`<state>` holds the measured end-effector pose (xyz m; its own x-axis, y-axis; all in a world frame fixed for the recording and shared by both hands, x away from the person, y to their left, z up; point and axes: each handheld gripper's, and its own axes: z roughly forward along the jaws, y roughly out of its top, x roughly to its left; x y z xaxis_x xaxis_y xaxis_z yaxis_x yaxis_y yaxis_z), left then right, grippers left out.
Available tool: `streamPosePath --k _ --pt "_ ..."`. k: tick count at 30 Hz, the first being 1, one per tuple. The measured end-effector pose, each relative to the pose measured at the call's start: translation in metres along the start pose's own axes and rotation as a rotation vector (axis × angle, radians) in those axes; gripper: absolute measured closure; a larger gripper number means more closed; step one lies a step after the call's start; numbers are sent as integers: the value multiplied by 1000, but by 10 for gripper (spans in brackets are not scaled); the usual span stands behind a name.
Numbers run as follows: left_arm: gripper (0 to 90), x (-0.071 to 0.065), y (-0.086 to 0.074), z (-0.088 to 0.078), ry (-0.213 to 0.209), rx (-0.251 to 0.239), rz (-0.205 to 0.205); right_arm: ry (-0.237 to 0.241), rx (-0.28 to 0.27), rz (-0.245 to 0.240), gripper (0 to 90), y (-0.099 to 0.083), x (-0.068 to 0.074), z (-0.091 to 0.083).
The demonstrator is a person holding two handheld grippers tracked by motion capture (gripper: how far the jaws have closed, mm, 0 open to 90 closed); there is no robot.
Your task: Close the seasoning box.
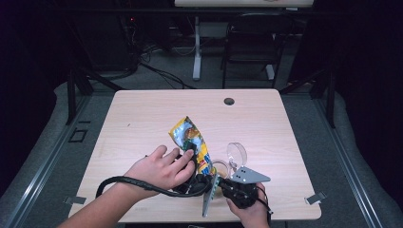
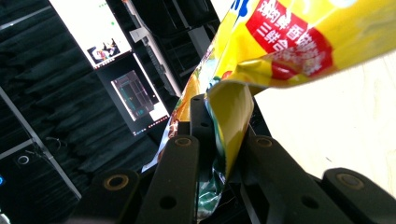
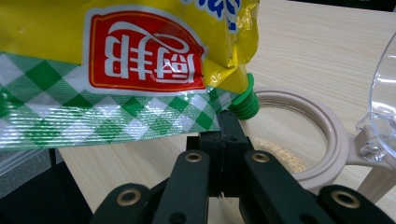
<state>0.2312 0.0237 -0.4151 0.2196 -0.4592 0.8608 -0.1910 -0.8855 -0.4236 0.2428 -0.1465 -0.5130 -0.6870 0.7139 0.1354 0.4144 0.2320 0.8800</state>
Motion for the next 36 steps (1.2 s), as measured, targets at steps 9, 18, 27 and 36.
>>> streamPosePath --k 9,18,27,36 --pt "867 -1 -2 0 -3 -2 -8 -3 -7 2 900 0 0 -1" --pt "868 -1 -2 -1 -2 0 -7 0 -5 0 900 0 0 0" --pt "868 0 -1 -1 -6 -2 -14 3 -8 3 900 0 0 0" --pt "868 0 -2 0 -2 -4 -28 -1 -16 6 900 0 0 0"
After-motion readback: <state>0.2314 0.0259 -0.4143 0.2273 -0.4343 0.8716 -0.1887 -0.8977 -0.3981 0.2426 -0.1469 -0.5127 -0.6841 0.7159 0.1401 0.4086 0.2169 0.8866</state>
